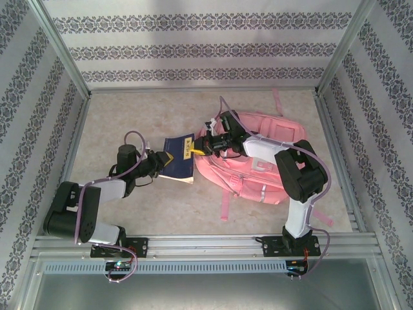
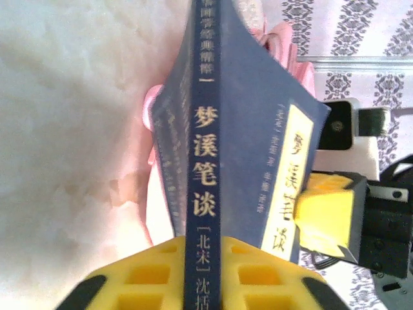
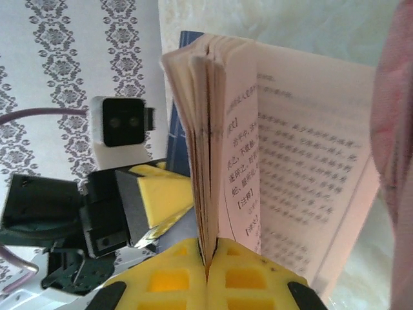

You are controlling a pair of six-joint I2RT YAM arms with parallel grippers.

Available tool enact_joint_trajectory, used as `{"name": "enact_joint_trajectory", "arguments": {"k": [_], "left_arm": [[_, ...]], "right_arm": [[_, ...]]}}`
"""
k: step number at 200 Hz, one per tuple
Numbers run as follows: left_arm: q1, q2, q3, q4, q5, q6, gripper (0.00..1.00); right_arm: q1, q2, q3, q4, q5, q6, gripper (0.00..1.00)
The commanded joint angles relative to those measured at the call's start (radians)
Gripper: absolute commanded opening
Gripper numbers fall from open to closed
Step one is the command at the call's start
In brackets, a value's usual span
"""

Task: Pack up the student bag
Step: Pass the book.

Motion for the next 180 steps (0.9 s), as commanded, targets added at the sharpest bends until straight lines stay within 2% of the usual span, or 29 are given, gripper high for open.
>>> {"name": "enact_joint_trajectory", "arguments": {"k": [1,16,38,52,68,97,125,136,158,180], "left_arm": [[-0.016,-0.081,0.008,-0.062,-0.021,0.051,0.06],[-0.016,-0.17,0.014,-0.16,-0.067,0.083,0.0],[-0.016,-0.338,0.028,-0.305,-0.14,0.124,0.0],[-0.017,-0.443,0.031,-0.362,-0.184,0.135,0.0],[-0.017,-0.538,0.037,-0.402,-0.211,0.133,0.0],[-0.016,-0.604,0.064,-0.423,-0.184,0.121,0.0],[-0.016,-0.592,0.1,-0.429,-0.089,0.147,0.0],[-0.016,-0.601,0.116,-0.465,-0.066,0.201,0.0],[-0.017,-0.64,0.17,-0.63,-0.074,0.367,0.0],[-0.022,-0.645,0.229,-0.732,-0.021,0.505,0.0]], "right_arm": [[0.0,-0.058,0.013,-0.099,0.064,-0.086,0.05],[0.0,-0.095,0.022,-0.175,0.129,-0.139,0.22],[0.014,-0.153,0.037,-0.274,0.225,-0.203,0.47],[0.035,-0.176,0.045,-0.311,0.258,-0.22,0.59],[0.061,-0.197,0.03,-0.279,0.26,-0.187,0.67],[0.11,-0.205,0.0,-0.131,0.189,-0.082,0.71],[0.141,-0.233,0.033,-0.115,0.141,-0.118,0.71],[0.134,-0.257,0.065,-0.218,0.17,-0.207,0.71],[0.098,-0.31,0.163,-0.564,0.416,-0.504,0.71],[0.029,-0.385,0.152,-0.57,0.442,-0.657,0.67]]}}
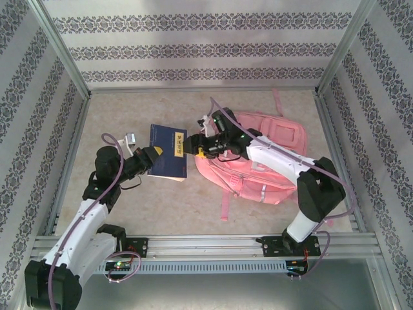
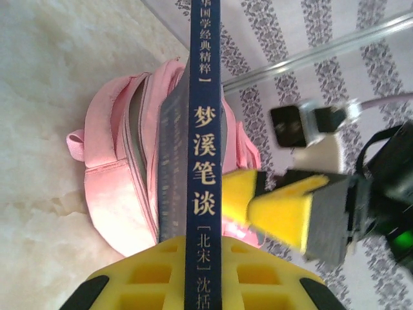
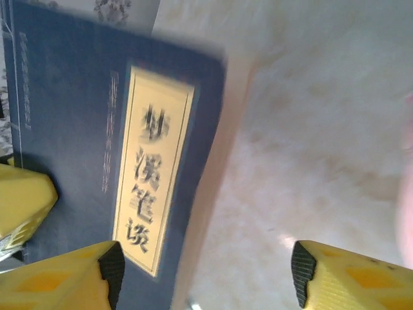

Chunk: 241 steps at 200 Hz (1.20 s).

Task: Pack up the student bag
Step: Pass the book.

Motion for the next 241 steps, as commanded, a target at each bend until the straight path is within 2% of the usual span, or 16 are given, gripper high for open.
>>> {"name": "enact_joint_trajectory", "arguments": {"k": [1,27,45,60,74,85,98,108,124,149,169,203,231,241], "left_arm": [[-0.014,-0.025,0.099,-0.132,0.076,0.224,0.0],[-0.034,0.005,0.188,-0.197,0.127,0.316,0.0],[-0.079,0.016,0.284,-0.312,0.127,0.488,0.0],[-0.096,0.031,0.375,-0.427,0.122,0.628,0.0],[-0.114,0.065,0.448,-0.491,0.164,0.728,0.0],[-0.119,0.105,0.479,-0.495,0.247,0.78,0.0],[-0.121,0.171,0.515,-0.493,0.366,0.818,0.0],[-0.133,0.221,0.552,-0.516,0.408,0.843,0.0],[-0.16,0.251,0.582,-0.552,0.419,0.902,0.0],[-0.208,0.191,0.55,-0.532,0.408,0.976,0.0],[-0.209,0.155,0.524,-0.5,0.41,0.981,0.0],[-0.21,0.172,0.53,-0.523,0.403,0.993,0.0],[-0.209,0.17,0.529,-0.521,0.388,0.997,0.0],[-0.21,0.167,0.528,-0.519,0.381,0.997,0.0]], "right_arm": [[-0.067,-0.112,0.03,-0.136,0.123,-0.272,0.67],[-0.103,-0.186,0.013,-0.034,-0.042,-0.484,0.69],[-0.091,-0.206,0.031,-0.023,-0.142,-0.674,0.71],[-0.085,-0.192,0.085,-0.068,-0.176,-0.773,0.72],[-0.085,-0.176,0.138,-0.113,-0.257,-0.836,0.72],[-0.083,-0.174,0.149,-0.118,-0.309,-0.872,0.73],[-0.072,-0.184,0.14,-0.118,-0.315,-0.939,0.73],[-0.06,-0.196,0.124,-0.111,-0.305,-0.987,0.74],[-0.045,-0.203,0.119,-0.131,-0.294,-1.038,0.75],[-0.046,-0.209,0.109,-0.129,-0.25,-1.06,0.74],[-0.049,-0.195,0.124,-0.16,-0.32,-1.05,0.67],[-0.051,-0.172,0.131,-0.164,-0.482,-0.984,0.44],[-0.042,-0.166,0.117,-0.17,-0.613,-0.924,0.36],[-0.038,-0.159,0.113,-0.17,-0.657,-0.902,0.25]]}}
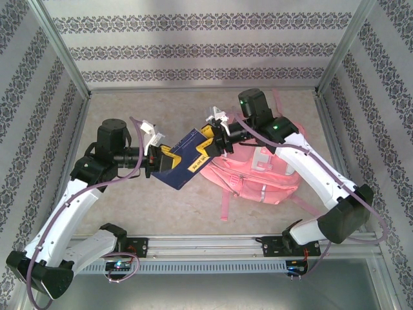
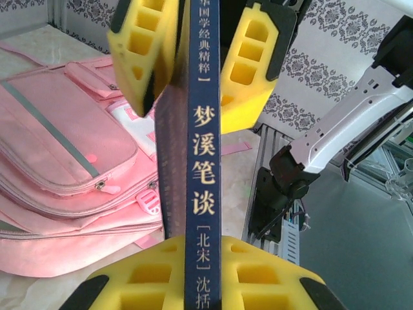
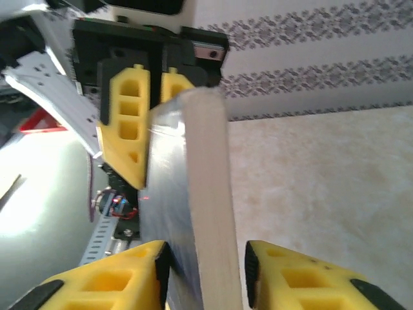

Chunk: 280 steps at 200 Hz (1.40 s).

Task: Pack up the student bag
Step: Pass the book.

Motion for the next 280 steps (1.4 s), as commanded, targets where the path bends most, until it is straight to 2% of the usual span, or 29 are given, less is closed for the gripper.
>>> {"name": "enact_joint_trajectory", "arguments": {"k": [1,14,36,48,73,90,111,151,179,220,239,263,280], "left_arm": [[-0.016,-0.012,0.008,0.015,0.043,0.043,0.0],[-0.015,-0.01,0.004,0.025,0.035,0.035,0.0],[-0.015,-0.012,-0.019,0.077,0.042,-0.015,0.0],[-0.015,-0.015,-0.034,0.111,0.025,-0.066,0.18],[-0.014,-0.037,-0.096,0.247,0.034,-0.215,0.42],[-0.015,-0.052,-0.139,0.348,0.05,-0.318,0.51],[-0.013,-0.072,-0.191,0.495,0.046,-0.454,0.55],[-0.011,-0.126,-0.29,0.725,-0.027,-0.644,0.56],[-0.011,-0.149,-0.349,0.863,-0.094,-0.757,0.57],[-0.013,-0.132,-0.394,0.991,-0.125,-0.843,0.57],[-0.013,-0.131,-0.402,1.024,-0.14,-0.855,0.56],[-0.013,-0.133,-0.395,1.034,-0.152,-0.851,0.47],[-0.012,-0.135,-0.391,1.035,-0.156,-0.847,0.35]], "right_arm": [[0.01,0.019,-0.009,0.002,-0.167,0.058,0.24],[0.01,0.023,-0.011,-0.007,-0.201,0.072,0.0],[-0.013,-0.001,-0.029,0.033,-0.209,0.114,0.0],[-0.04,-0.018,-0.034,0.076,-0.225,0.168,0.0],[-0.065,-0.053,-0.058,0.189,-0.216,0.321,0.0],[-0.067,-0.084,-0.088,0.266,-0.19,0.414,0.0],[-0.081,-0.12,-0.13,0.352,-0.119,0.53,0.0],[-0.146,-0.171,-0.209,0.504,0.022,0.784,0.0],[-0.181,-0.199,-0.266,0.632,0.078,0.966,0.0],[-0.175,-0.216,-0.296,0.749,0.126,1.115,0.0],[-0.152,-0.211,-0.301,0.754,0.134,1.122,0.0],[-0.135,-0.205,-0.313,0.76,0.131,1.13,0.0],[-0.134,-0.204,-0.323,0.759,0.138,1.13,0.0]]}}
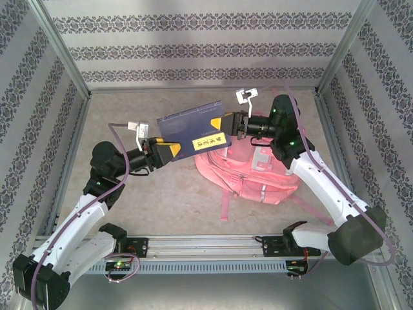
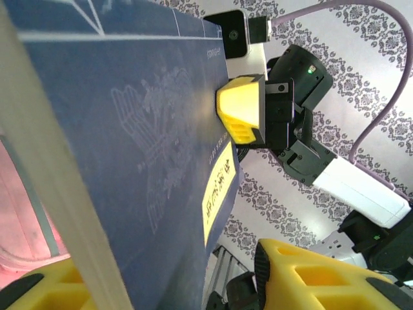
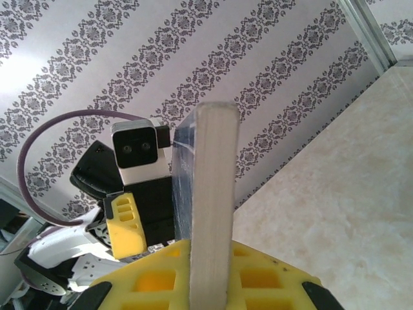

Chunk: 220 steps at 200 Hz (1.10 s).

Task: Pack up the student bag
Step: Pass the book, then open the student bag at the middle-right of the table.

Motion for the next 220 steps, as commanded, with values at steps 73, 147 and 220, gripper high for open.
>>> {"name": "enact_joint_trajectory", "arguments": {"k": [73,147,220], "left_arm": [[-0.004,-0.038,-0.013,-0.083,-0.147,0.043,0.0],[0.003,-0.078,0.126,-0.771,-0.723,0.21,0.0],[0.008,-0.061,0.119,-0.785,-0.745,0.247,0.0]], "right_arm": [[0.003,-0.036,0.063,-0.366,0.341,-0.204,0.43],[0.007,0.18,0.199,-0.798,0.8,-0.176,0.39],[0.021,0.371,0.186,-0.702,0.847,-0.011,0.4]]}}
